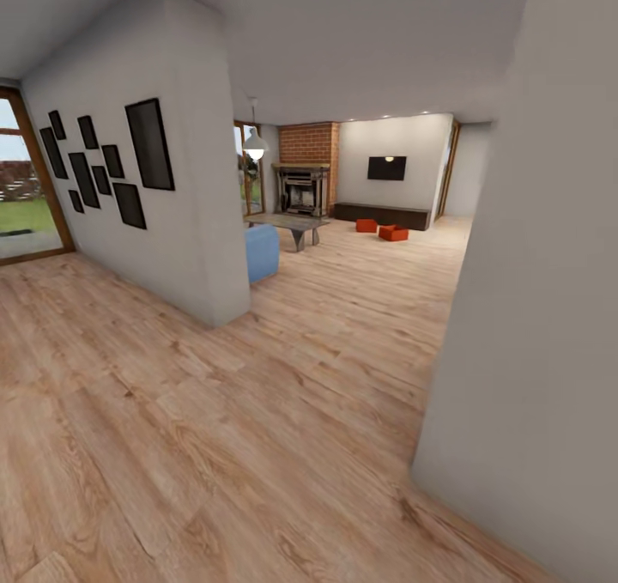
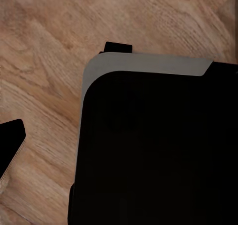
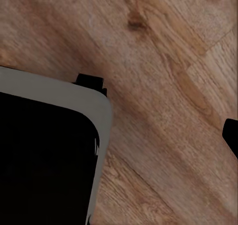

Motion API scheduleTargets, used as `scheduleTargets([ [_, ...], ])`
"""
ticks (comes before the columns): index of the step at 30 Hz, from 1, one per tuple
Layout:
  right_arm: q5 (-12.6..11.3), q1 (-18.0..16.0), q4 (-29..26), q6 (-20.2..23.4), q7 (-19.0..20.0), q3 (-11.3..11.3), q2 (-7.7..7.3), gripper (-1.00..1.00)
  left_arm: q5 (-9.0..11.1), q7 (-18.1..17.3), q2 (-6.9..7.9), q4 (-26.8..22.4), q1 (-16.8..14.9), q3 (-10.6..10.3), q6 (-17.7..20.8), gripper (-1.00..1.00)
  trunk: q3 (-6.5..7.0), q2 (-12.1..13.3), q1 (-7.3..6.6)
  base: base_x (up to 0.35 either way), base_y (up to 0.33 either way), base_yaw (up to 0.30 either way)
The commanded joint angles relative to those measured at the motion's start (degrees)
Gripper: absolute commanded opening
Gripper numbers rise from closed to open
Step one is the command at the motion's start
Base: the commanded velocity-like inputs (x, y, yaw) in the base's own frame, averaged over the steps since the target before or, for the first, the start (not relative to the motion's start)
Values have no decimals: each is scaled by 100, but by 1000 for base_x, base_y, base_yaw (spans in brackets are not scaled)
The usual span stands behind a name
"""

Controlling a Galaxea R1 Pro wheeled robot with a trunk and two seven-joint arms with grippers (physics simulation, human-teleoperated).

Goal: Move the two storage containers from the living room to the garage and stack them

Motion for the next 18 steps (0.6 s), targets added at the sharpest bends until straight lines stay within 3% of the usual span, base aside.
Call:
scheduleTargets([
  [1, -61, -6, 14, -31, 14, 38, 12, 100, 47, 2, 0, -10, -2, 16, 23, 100, -6, -3, 3, 322, 0, 0],
  [11, -66, -6, 14, -32, 14, -17, 29, 100, 55, 1, 3, -13, -1, 16, 46, 100, -6, -3, 3, 322, 0, 12],
  [18, -68, -6, 14, -33, 14, -40, 22, 100, 56, 1, -9, -14, -2, 16, 55, 100, -6, -3, 3, 322, 0, 227],
])
